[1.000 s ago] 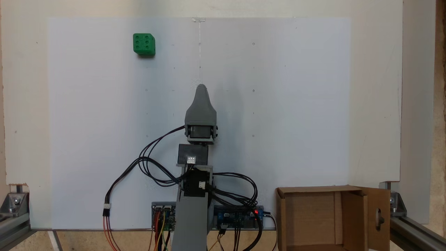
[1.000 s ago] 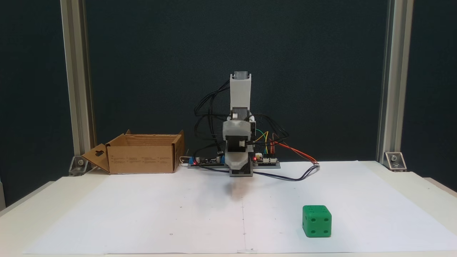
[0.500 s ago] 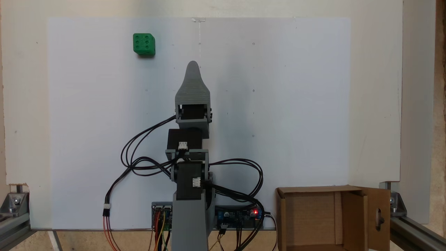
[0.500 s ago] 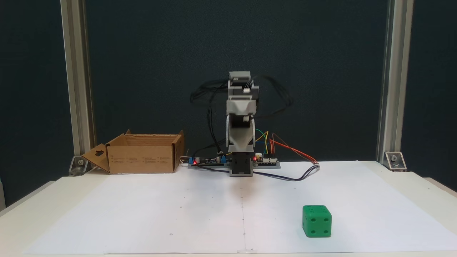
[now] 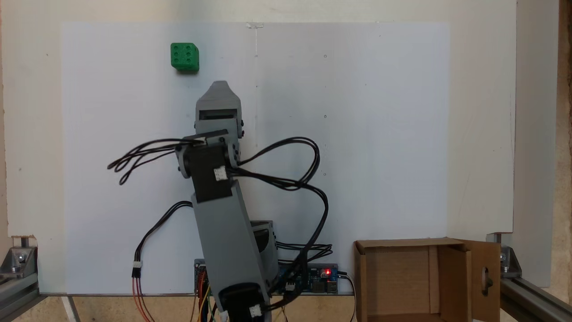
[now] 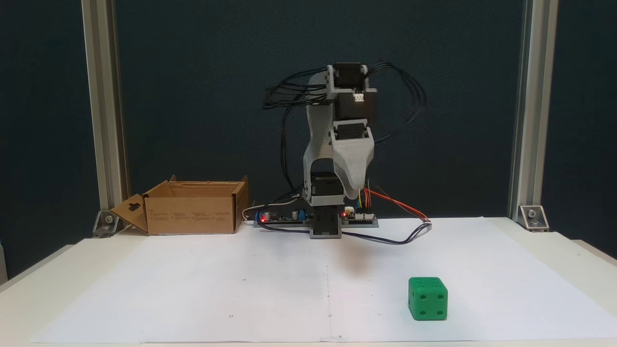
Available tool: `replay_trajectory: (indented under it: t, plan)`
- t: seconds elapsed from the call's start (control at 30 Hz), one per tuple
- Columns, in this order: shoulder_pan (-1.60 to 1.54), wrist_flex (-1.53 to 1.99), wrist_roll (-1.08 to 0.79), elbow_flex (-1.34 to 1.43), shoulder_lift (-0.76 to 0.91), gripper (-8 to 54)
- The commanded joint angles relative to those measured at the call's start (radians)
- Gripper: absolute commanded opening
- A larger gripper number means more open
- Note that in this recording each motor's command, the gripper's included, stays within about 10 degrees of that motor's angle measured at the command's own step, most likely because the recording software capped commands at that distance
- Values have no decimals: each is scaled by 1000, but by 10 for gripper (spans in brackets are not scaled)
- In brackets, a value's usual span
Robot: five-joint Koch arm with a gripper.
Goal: Grasp a green dice and put it in the bin.
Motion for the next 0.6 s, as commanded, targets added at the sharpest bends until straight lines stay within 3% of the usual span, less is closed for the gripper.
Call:
replay_trajectory:
  t: [0.0, 0.57]
  plan:
    - [-34, 165, 78, -107, -40, 434]
    - [-100, 446, 239, -614, -365, 434]
